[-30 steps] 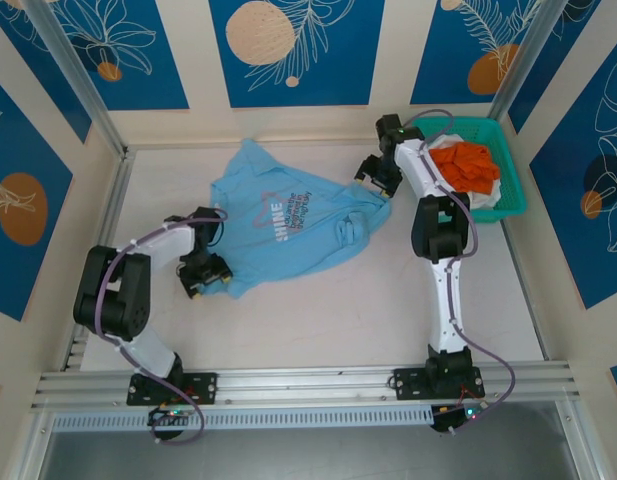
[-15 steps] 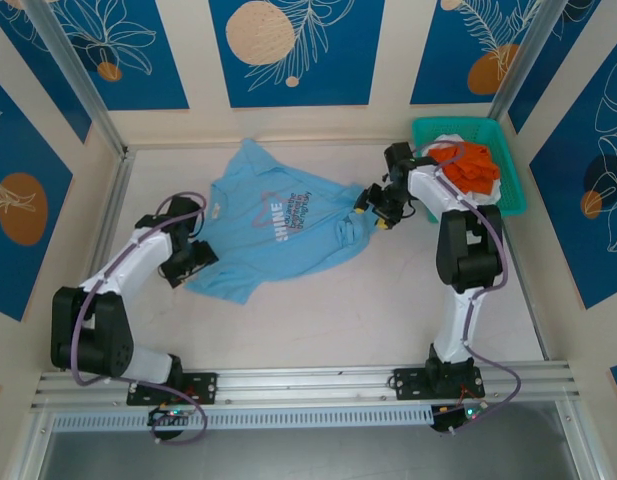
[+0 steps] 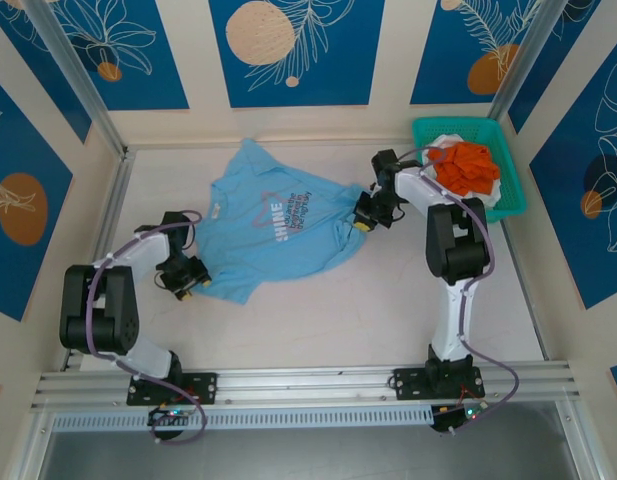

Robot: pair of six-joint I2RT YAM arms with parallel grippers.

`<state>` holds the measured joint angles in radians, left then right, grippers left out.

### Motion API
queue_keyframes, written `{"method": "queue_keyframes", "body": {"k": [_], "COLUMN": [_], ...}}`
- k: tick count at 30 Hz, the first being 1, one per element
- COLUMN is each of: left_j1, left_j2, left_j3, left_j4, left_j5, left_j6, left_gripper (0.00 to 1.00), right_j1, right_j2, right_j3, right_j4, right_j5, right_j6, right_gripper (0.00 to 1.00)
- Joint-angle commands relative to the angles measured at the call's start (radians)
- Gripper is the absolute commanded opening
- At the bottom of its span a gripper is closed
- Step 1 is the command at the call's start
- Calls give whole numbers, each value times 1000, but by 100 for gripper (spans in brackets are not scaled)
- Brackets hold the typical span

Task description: Fold and stack the t-shirts

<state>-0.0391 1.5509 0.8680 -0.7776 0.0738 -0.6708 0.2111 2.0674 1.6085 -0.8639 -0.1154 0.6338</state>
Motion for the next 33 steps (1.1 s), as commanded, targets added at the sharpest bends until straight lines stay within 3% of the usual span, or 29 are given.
{"method": "queue_keyframes", "body": {"k": [1, 7, 14, 15, 18, 21, 25, 33], "left_j1": [8, 9, 9, 8, 8, 8, 8, 4], "left_j2": [16, 27, 7, 0, -22, -57, -65, -66], "left_j3": [-18, -11, 17, 21, 35, 43, 47, 43], "left_j4": [13, 14, -16, -21, -43, -64, -87, -60], "left_j5": [17, 11, -17, -16, -1, 3, -16, 31], "left_j6": [23, 26, 24, 23, 31, 45, 74, 82], "left_gripper": [41, 19, 15, 17, 30, 43, 52, 53], "right_j1": [6, 9, 13, 11, 8, -4, -38, -88], "right_j2": [-160, -448, -677, -706, -821, -932, -977, -885], "right_j3": [-64, -413, -834, -871, -925, -909, -893, -916], "right_j4": [-80, -50, -55, -66, -102, -139, -167, -149], "right_j5": [18, 78, 64, 56, 66, 139, 166, 146], "right_j6": [32, 184, 405, 434, 506, 514, 479, 420], "right_gripper": [1, 4, 6, 12, 50, 68, 71, 69]}}
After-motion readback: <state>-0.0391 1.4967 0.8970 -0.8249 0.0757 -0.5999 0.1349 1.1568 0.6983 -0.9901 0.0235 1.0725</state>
